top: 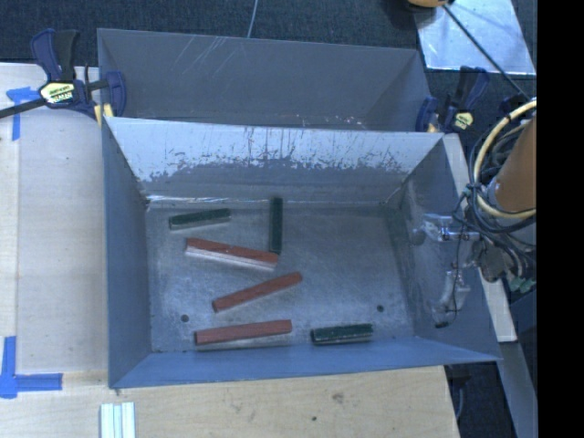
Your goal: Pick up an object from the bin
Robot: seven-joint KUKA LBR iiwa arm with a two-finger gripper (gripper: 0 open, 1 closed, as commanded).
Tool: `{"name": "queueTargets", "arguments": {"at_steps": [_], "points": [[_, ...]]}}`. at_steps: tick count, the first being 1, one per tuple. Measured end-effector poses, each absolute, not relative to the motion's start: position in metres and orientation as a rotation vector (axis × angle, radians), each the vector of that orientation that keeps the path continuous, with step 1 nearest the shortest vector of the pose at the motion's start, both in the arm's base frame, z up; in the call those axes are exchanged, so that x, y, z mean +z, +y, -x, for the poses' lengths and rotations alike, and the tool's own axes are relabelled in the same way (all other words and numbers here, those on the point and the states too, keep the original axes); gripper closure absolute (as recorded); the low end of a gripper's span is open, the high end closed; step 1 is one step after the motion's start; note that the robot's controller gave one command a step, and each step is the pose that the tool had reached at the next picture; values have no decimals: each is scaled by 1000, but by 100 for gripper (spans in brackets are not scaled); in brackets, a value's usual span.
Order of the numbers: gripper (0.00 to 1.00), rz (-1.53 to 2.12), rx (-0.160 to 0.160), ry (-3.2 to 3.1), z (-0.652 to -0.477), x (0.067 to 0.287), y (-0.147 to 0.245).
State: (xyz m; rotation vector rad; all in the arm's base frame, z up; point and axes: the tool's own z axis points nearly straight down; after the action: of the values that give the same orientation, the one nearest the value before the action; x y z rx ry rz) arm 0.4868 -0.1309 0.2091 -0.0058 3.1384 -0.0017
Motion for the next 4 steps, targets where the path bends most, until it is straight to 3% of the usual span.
{"name": "queueTargets", "arguments": {"at_steps": [1, 2, 3, 4], "points": [[0, 5, -2, 3138, -487, 209, -131], [0, 52, -4, 3134, -492, 171, -81], [0, 64, 6, 3142, -490, 148, -55], [0, 116, -6, 3136, -493, 120, -30]]}}
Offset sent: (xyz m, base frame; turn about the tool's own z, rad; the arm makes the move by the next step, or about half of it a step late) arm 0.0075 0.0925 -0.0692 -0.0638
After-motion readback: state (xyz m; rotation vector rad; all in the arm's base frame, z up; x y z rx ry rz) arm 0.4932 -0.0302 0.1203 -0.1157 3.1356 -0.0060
